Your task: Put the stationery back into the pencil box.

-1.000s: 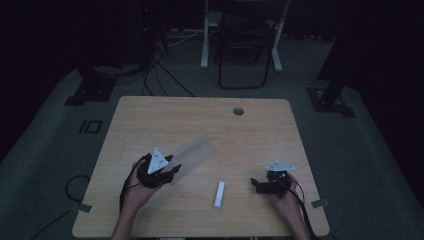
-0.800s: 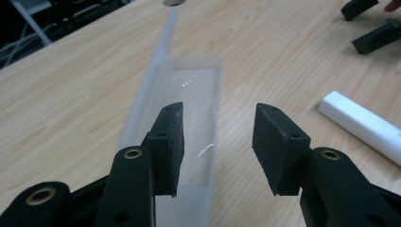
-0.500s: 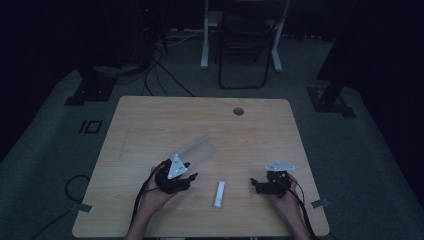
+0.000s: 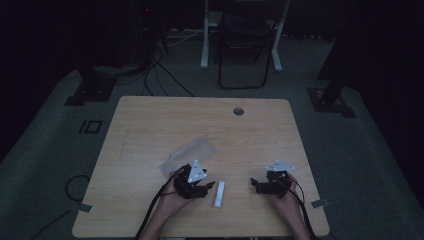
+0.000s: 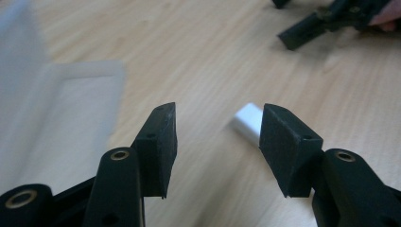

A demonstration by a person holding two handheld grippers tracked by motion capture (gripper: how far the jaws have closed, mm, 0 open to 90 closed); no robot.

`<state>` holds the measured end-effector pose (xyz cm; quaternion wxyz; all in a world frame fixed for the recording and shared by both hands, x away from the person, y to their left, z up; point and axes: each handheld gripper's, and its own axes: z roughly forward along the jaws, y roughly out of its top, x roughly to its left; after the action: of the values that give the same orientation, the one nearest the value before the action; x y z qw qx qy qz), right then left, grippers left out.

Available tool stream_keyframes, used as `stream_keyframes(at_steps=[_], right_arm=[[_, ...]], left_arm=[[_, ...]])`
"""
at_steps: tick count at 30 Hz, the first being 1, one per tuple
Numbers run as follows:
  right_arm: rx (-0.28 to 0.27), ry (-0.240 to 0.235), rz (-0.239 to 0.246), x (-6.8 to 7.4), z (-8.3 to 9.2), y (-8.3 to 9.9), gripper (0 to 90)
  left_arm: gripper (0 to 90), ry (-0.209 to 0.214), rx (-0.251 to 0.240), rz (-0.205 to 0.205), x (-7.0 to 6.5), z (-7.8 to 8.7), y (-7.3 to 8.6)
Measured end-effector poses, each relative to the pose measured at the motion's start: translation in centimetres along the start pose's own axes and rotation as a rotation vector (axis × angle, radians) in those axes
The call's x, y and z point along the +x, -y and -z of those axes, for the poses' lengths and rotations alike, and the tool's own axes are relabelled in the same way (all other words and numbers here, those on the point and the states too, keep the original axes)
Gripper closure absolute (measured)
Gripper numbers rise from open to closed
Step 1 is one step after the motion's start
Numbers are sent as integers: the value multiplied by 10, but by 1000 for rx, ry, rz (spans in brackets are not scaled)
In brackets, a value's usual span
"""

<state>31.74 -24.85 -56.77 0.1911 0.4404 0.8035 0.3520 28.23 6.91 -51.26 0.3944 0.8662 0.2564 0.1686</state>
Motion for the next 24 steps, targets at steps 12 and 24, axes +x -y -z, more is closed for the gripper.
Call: stream_keyframes(at_steps=[12,24], right_arm=[[1,-1,2,0,0,0,128],[1,-1,2,0,0,0,128]], left_arm=[[420,60,43,29,-21,-29,-7],[502,83,120,16,-26,-45,-2]])
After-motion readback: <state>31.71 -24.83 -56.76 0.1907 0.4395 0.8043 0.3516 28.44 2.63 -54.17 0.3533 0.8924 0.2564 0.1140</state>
